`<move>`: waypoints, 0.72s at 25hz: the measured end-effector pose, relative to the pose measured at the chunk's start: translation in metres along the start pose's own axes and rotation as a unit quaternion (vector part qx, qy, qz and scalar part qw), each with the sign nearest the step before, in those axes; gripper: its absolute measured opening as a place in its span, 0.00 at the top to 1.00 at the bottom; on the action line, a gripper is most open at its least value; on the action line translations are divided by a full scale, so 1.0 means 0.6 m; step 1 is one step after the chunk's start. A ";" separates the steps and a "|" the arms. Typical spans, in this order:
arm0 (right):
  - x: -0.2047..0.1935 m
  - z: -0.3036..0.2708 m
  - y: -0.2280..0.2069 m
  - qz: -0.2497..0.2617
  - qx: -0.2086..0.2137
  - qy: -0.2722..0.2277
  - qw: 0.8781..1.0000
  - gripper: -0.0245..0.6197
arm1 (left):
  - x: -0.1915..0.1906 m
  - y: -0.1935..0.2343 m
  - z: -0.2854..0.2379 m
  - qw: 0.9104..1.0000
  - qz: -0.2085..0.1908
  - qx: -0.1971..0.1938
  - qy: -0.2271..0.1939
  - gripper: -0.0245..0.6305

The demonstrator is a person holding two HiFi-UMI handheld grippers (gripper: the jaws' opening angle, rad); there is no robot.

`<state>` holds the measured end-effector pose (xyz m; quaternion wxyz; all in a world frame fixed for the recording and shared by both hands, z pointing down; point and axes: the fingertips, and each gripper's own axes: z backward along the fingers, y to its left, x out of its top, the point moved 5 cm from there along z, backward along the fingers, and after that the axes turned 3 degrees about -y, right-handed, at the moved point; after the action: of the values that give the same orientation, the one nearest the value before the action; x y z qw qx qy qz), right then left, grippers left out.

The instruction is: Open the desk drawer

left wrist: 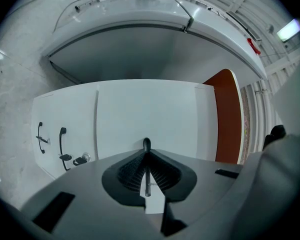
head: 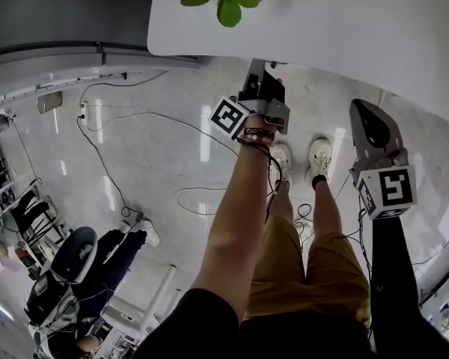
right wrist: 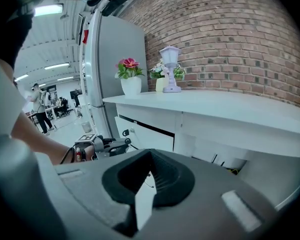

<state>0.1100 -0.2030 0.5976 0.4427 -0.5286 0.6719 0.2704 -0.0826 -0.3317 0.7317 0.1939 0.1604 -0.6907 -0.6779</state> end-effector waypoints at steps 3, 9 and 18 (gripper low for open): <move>0.000 -0.003 -0.001 -0.004 -0.004 -0.002 1.000 0.96 | 0.000 0.002 0.006 1.000 -0.001 0.001 0.006 0.92; 0.009 -0.012 0.007 -0.003 -0.005 -0.004 1.000 0.96 | 0.001 0.000 0.024 1.000 0.006 0.005 0.002 0.92; 0.023 -0.033 -0.002 -0.006 -0.005 -0.008 1.000 0.96 | -0.001 0.003 0.023 1.000 0.002 0.016 0.006 0.92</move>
<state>0.1046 -0.2263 0.5950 0.4470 -0.5324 0.6639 0.2757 -0.0886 -0.3190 0.7332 0.1967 0.1656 -0.7007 -0.6655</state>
